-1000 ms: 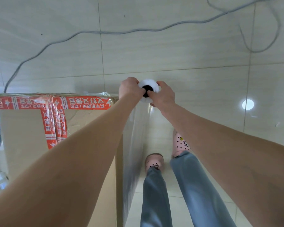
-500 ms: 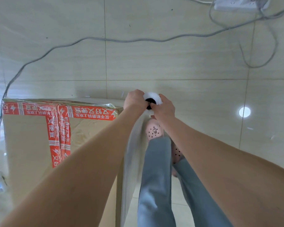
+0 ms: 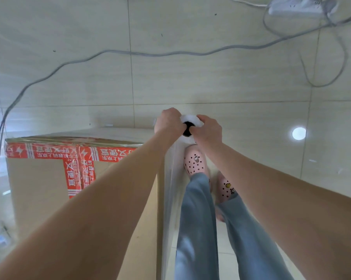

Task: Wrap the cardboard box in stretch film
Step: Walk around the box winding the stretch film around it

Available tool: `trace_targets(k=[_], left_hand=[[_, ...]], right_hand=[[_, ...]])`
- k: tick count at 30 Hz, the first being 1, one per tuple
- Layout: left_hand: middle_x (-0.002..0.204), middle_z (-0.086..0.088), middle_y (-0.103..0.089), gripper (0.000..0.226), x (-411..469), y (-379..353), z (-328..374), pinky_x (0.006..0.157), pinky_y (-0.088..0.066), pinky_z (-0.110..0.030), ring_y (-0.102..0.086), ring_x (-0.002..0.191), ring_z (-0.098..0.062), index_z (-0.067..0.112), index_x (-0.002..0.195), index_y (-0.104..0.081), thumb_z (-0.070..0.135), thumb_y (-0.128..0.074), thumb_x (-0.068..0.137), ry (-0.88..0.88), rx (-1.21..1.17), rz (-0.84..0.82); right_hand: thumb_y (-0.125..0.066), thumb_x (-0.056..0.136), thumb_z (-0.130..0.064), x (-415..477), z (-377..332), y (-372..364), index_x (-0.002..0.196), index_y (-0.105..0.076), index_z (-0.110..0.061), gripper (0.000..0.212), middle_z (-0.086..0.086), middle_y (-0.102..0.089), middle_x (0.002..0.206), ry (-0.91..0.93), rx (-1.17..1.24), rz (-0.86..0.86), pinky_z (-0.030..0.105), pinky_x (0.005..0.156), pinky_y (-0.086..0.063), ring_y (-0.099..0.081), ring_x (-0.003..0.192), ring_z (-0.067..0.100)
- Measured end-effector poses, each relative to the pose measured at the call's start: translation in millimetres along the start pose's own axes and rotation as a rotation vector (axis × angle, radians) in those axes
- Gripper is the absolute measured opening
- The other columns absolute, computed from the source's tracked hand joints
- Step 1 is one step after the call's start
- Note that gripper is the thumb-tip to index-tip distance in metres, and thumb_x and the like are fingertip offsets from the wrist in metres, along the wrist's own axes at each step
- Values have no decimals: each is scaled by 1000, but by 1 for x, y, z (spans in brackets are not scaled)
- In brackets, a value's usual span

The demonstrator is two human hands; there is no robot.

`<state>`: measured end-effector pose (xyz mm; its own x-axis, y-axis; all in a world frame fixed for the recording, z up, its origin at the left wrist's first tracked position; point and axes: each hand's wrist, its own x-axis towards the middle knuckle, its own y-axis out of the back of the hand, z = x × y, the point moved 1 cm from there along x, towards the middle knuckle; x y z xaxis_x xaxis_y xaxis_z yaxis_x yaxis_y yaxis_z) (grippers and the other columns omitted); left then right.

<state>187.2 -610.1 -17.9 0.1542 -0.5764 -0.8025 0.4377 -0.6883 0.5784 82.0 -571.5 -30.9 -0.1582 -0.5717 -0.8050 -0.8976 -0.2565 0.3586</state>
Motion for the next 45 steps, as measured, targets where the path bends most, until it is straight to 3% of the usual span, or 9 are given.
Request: trace_targets(k=[4,17,21,24,30,34,37,40,45], left_hand=[[58,-2,-49,21,3,11,-8,46,-35,-22,-51,59,-24,13,57,-46,8,-55,75,47,-44,18],[61,0,-50,10,11,24,-24,45,-34,-22,-52,65,-25,7,81,-66,8,-56,78,42,-127,58],[74,-5,-57,19,11,25,-32,59,-46,-27,-56,73,-26,9,97,-69,11,-60,80,52,-122,69],[84,-6,-60,23,12,29,-34,61,-44,-29,-56,75,-26,9,102,-67,13,-62,80,44,-83,55],[114,-5,-64,41,14,32,-23,72,-50,-32,-62,101,-26,22,124,-59,16,-60,83,-99,37,80],[92,-5,-63,25,18,35,-25,61,-45,-30,-61,82,-26,14,106,-63,14,-60,81,-56,-10,108],[80,-9,-66,8,24,42,-36,60,-56,-32,-68,70,-26,9,85,-60,14,-62,79,74,-200,123],[68,-8,-62,19,28,48,-48,51,-54,-29,-63,50,-20,10,66,-52,14,-62,82,178,-400,146],[91,-13,-69,20,27,48,-54,66,-61,-37,-67,65,-23,2,94,-63,16,-68,81,225,-536,91]], right_hand=[[-50,72,-4,1,-16,-8,76,-57,-10,10,-1,-45,60,6,-10,-2,27,49,-28,-36,56,18],[-50,72,-5,2,-34,-22,81,-58,-8,13,-2,-47,62,26,-41,8,27,49,-29,-39,57,18],[-55,80,-10,2,-35,-23,107,-64,-23,31,-5,-59,90,2,4,-20,26,70,-42,-55,82,19],[-61,83,-16,4,-34,-25,132,-50,-20,50,2,-59,118,-90,76,-29,25,76,-40,-57,99,20],[-65,78,-12,11,-32,-25,117,-49,-14,42,8,-59,113,-131,103,17,24,59,-38,-55,85,20],[-61,78,-14,18,-44,-21,110,-57,-20,33,2,-61,108,28,-26,-1,28,70,-44,-58,88,19],[-67,78,-17,25,-62,-21,109,-62,-19,31,-4,-60,100,129,-51,-40,24,73,-43,-59,94,17],[-73,79,-25,31,-75,-25,123,-56,-15,48,-3,-54,106,144,5,-63,21,76,-38,-56,103,15],[-73,76,-34,25,-67,-39,125,-50,-14,57,-5,-56,101,4,80,-84,37,89,-52,-59,105,22]])
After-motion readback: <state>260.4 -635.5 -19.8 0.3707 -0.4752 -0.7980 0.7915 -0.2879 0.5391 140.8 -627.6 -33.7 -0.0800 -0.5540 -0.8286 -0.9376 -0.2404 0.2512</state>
